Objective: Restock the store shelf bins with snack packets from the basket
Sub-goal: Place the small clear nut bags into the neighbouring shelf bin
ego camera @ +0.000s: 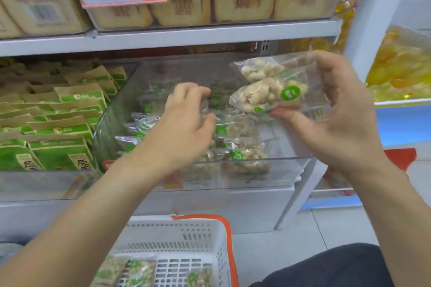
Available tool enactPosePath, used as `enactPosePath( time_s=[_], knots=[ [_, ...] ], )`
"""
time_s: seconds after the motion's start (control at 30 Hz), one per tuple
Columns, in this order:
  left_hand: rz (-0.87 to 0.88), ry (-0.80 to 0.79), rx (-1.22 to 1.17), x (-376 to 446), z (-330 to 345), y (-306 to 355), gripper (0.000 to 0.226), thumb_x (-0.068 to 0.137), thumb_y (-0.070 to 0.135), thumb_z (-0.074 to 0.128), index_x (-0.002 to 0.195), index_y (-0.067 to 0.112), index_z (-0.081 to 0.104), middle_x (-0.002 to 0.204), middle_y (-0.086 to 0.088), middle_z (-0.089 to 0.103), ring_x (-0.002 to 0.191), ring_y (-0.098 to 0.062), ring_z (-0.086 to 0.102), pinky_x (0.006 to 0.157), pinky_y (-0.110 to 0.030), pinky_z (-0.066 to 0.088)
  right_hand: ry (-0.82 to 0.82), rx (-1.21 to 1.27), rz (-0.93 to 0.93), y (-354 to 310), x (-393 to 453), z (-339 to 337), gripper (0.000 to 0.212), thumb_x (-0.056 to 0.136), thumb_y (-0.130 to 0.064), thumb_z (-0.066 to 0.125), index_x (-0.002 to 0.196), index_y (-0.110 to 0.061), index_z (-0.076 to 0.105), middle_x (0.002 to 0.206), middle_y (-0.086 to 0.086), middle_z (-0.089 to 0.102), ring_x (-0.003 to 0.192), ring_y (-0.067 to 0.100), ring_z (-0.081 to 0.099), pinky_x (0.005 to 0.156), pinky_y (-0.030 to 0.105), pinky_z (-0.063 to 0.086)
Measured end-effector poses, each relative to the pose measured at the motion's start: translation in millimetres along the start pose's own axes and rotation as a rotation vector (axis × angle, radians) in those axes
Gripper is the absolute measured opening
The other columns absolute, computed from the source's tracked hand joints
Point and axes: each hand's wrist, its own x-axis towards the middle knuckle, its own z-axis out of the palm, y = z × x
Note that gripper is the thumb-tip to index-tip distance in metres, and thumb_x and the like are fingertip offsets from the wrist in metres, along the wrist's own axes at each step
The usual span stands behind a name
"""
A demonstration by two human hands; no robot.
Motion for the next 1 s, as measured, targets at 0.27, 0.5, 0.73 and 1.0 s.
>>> enactPosePath(
  time_s=[0.27,0.5,0.73,1.0],
  knots=[
    [0.194,-0.393,0.288,54.2,37.5,18.8,0.104,0.080,0.085,0.033,0.156,0.019,0.010,0.157,-0.009,0.022,0.147,-0.026,0.016,0.121,-0.045,0.013,0.068,-0.079,0.064,29.6,0.3,2.0,0.065,0.073,-0.001,0.085,0.127,-0.008,0.051,0.113,-0.024,0.050,0.105,-0.021,0.048,0.091,0.002,0.036],
    [0.150,-0.465,0.392,62.0,55.5,9.6,0.101,0.083,0.084,0.016,0.154,0.013,0.018,0.157,-0.015,0.029,0.145,-0.029,0.026,0.115,-0.045,0.025,0.005,-0.184,0.064,24.8,4.1,9.7,0.065,0.072,-0.007,0.086,0.127,-0.015,0.053,0.119,-0.008,0.057,0.113,0.002,0.054,0.098,0.007,0.036],
    [0.210,-0.464,0.524,52.9,43.6,3.5,0.106,0.084,0.081,0.006,0.149,0.000,0.027,0.152,-0.021,0.036,0.140,-0.033,0.033,0.113,-0.043,0.025,-0.147,-0.358,0.052,9.9,32.9,14.7,0.068,0.067,-0.009,0.084,0.129,-0.015,0.056,0.121,-0.005,0.065,0.113,0.022,0.063,0.100,0.042,0.049],
    [0.228,-0.451,0.529,51.7,40.8,2.1,0.095,0.087,0.078,0.010,0.133,0.002,0.042,0.139,-0.020,0.047,0.130,-0.031,0.042,0.108,-0.041,0.027,-0.594,-0.823,0.128,13.1,71.1,19.9,0.065,0.059,-0.023,0.075,0.122,-0.012,0.060,0.102,0.015,0.072,0.097,0.041,0.066,0.078,0.045,0.056]
  ],
)
